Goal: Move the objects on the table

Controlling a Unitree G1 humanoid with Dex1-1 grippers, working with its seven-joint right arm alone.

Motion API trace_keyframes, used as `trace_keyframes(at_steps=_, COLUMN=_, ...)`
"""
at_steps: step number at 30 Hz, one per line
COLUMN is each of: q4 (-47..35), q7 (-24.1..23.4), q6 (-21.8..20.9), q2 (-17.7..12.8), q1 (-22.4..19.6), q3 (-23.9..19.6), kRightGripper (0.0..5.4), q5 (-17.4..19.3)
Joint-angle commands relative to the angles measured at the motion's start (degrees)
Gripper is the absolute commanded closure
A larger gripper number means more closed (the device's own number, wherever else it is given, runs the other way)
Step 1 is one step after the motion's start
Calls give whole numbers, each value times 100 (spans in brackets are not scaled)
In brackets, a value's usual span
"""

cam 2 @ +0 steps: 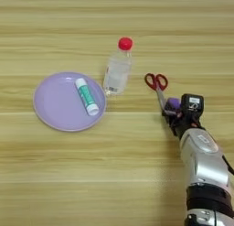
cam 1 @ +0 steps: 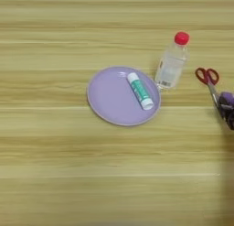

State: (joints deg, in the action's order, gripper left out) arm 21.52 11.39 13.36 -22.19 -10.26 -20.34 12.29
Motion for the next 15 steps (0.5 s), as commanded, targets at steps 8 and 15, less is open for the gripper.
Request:
trace_keyframes(at_steps=8, q4=-409, q7=-27, q6=-49, q2=-45, q1=-451, q3=246, kRightGripper=398, q5=-108)
trace_keyframes(at_steps=15, q4=-348, q7=1, q6=-54, q2=74, q1=-582, q3=392, kRightGripper=398, q5=-160)
